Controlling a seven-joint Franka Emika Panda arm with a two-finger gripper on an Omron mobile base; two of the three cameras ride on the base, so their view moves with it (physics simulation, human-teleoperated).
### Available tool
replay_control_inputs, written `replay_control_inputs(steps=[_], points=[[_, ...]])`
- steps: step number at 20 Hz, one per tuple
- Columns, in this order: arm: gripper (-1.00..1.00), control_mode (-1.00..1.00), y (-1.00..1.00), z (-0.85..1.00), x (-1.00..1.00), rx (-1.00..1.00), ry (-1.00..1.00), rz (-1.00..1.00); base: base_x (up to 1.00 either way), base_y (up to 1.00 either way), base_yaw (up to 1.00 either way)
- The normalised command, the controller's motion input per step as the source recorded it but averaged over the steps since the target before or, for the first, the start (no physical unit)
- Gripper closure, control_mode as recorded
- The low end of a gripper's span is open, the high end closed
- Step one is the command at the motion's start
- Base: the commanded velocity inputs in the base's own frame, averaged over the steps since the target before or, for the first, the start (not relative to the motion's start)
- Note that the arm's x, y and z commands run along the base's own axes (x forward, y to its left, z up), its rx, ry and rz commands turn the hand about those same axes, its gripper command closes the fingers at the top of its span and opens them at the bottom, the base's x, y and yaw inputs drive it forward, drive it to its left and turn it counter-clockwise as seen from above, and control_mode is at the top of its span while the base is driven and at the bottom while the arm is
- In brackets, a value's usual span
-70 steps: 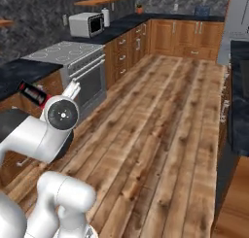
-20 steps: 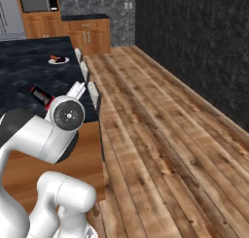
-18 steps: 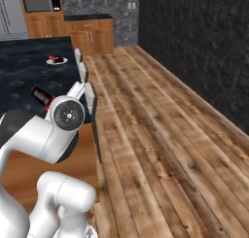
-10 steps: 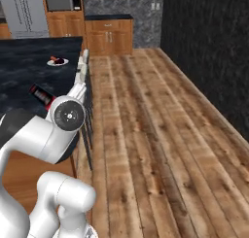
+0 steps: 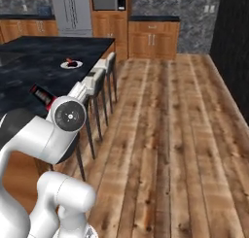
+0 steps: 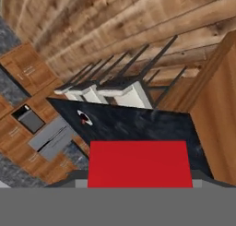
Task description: Retrieve the tupperware and aluminum foil from the cabinet and place them on the dining counter near the plate with eggplant and carrot to prepare for storing leftovers.
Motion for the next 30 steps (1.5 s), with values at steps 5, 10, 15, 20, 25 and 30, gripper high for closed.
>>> replay_control_inputs(steps=[5,10,15,20,25,30], points=[[1.0,1.0,0.0,0.0,0.0,0.0,0.0,0.0,0.88,-0.84,0.52],[1.0,1.0,0.0,0.0,0.0,0.0,0.0,0.0,0.88,-0.8,0.55],[1.0,1.0,0.0,0.0,0.0,0.0,0.0,0.0,0.91,-0.78,0.55],[1.0,1.0,0.0,0.0,0.0,0.0,0.0,0.0,0.93,-0.78,0.55],[1.0,1.0,0.0,0.0,0.0,0.0,0.0,0.0,0.92,-0.81,0.54],[1.0,1.0,0.0,0.0,0.0,0.0,0.0,0.0,0.87,-0.9,0.51]])
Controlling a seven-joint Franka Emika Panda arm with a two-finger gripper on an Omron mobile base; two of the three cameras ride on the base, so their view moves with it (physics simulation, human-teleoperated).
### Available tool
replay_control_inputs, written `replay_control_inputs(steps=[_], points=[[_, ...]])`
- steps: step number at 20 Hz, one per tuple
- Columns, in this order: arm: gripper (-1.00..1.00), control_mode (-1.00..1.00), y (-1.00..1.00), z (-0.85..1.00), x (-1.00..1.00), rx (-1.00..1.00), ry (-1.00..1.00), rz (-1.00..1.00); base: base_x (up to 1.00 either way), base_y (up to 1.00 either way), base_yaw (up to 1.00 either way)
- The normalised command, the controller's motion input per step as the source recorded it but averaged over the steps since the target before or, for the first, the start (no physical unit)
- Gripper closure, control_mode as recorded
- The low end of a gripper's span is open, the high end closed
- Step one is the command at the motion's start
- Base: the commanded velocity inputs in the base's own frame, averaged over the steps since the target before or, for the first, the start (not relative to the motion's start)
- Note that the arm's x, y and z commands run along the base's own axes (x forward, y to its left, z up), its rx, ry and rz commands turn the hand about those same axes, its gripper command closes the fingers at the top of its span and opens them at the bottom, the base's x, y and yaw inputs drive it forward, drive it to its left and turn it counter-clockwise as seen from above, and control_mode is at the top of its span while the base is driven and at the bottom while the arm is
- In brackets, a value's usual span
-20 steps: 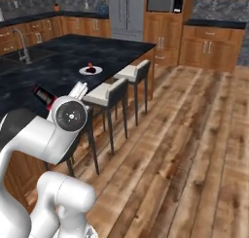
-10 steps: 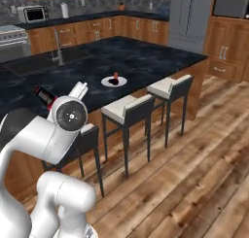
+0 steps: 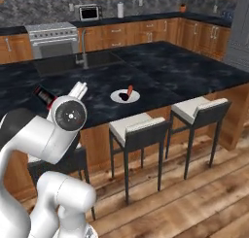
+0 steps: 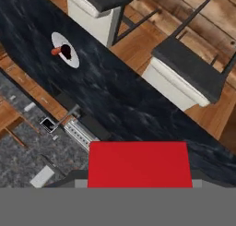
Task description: Retrieve the tupperware and aluminum foil from the cabinet and place them on the dining counter near the plate with eggplant and carrot to prepare for storing leftovers.
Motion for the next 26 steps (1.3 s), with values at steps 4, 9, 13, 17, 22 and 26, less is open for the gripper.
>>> replay_control_inputs(steps=[4,9,13,17,22,26], points=[[1.0,1.0,0.0,0.0,0.0,0.0,0.0,0.0,0.74,-0.99,0.46],[1.0,1.0,0.0,0.0,0.0,0.0,0.0,0.0,0.72,-1.0,0.45],[1.0,1.0,0.0,0.0,0.0,0.0,0.0,0.0,0.72,-1.0,0.45],[1.0,1.0,0.0,0.0,0.0,0.0,0.0,0.0,0.77,-0.99,0.44],[1.0,1.0,0.0,0.0,0.0,0.0,0.0,0.0,0.93,-0.89,0.44],[1.0,1.0,0.0,0.0,0.0,0.0,0.0,0.0,1.0,-0.66,0.39]])
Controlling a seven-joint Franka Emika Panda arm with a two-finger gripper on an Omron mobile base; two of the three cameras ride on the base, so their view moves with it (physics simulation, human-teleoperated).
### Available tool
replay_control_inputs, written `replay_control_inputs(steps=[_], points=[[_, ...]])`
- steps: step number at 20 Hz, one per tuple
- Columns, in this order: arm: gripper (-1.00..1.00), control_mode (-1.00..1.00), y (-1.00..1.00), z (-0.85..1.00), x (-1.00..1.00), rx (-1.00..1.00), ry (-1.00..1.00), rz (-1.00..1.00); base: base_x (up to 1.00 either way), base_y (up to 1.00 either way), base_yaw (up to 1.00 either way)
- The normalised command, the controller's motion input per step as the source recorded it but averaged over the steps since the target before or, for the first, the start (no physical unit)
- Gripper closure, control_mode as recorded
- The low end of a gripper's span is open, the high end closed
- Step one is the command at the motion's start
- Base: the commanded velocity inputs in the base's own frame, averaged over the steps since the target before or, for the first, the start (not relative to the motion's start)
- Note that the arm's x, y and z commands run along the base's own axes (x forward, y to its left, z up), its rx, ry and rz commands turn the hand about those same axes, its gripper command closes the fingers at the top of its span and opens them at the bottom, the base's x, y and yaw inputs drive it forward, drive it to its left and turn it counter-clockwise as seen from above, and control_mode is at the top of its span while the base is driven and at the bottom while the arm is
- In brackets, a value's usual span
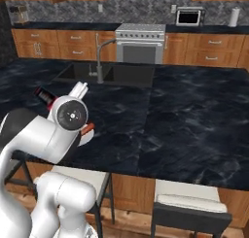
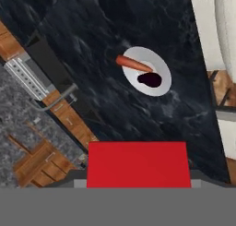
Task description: Retrieve the tupperware and aluminum foil from the cabinet and place them on the dining counter near the plate with eggplant and carrot to prepare for storing leftovers.
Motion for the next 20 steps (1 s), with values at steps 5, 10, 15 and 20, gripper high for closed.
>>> replay_control_inputs(steps=[5,10,15,20], points=[[1.0,-1.0,0.0,-0.1,0.32,0.0,0.01,0.01,0.6,-0.07,0.14],[1.0,-1.0,0.0,-0.37,0.63,0.0,0.17,-0.28,0.0,0.0,0.0],[1.0,-1.0,-0.03,-0.5,0.48,0.0,0.2,-0.51,0.0,0.0,0.0],[1.0,-1.0,-0.38,-0.55,0.41,0.05,0.11,-0.16,0.0,0.0,0.0]])
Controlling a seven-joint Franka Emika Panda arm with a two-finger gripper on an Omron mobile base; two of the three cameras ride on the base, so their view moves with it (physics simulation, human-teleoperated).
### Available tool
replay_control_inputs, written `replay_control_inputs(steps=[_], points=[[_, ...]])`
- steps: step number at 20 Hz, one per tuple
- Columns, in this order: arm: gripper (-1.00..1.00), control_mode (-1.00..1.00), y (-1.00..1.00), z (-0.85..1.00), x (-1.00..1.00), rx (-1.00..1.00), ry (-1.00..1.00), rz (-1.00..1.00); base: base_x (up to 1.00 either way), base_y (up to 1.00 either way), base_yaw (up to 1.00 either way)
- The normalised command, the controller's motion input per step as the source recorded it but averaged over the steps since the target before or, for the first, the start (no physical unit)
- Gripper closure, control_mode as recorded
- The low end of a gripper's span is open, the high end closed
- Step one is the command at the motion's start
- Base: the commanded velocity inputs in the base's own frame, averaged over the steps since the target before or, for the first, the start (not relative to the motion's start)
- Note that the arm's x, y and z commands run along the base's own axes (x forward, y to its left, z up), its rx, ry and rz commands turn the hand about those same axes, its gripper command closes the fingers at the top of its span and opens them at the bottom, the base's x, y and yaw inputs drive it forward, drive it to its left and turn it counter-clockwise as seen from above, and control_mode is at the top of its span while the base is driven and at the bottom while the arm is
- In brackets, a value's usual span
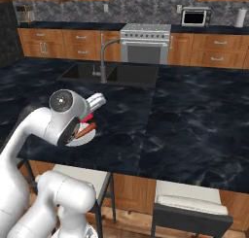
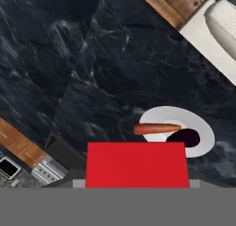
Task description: Retrieve the tupperware and aluminum foil from the cabinet and place them on the dining counter near the plate with eggplant and carrot to prepare for storing leftovers.
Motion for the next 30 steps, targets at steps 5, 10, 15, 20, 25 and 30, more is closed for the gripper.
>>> replay_control_inputs(steps=[5,10,15,20,25,30], points=[[1.0,-1.0,-0.45,-0.51,0.43,0.18,0.0,0.0,0.0,0.0,0.0],[1.0,-1.0,-0.14,-0.63,0.51,0.25,0.01,0.0,0.0,0.0,0.0],[1.0,-1.0,0.0,-0.58,0.57,0.24,0.06,-0.03,0.0,0.0,0.0],[1.0,-1.0,0.0,-0.33,0.68,0.14,0.04,-0.03,0.0,0.0,0.0],[1.0,-1.0,-0.01,-0.39,0.71,0.13,0.0,-0.02,0.0,0.0,0.0],[1.0,-1.0,-0.19,-0.8,0.43,0.09,0.0,-0.01,0.0,0.0,0.0]])
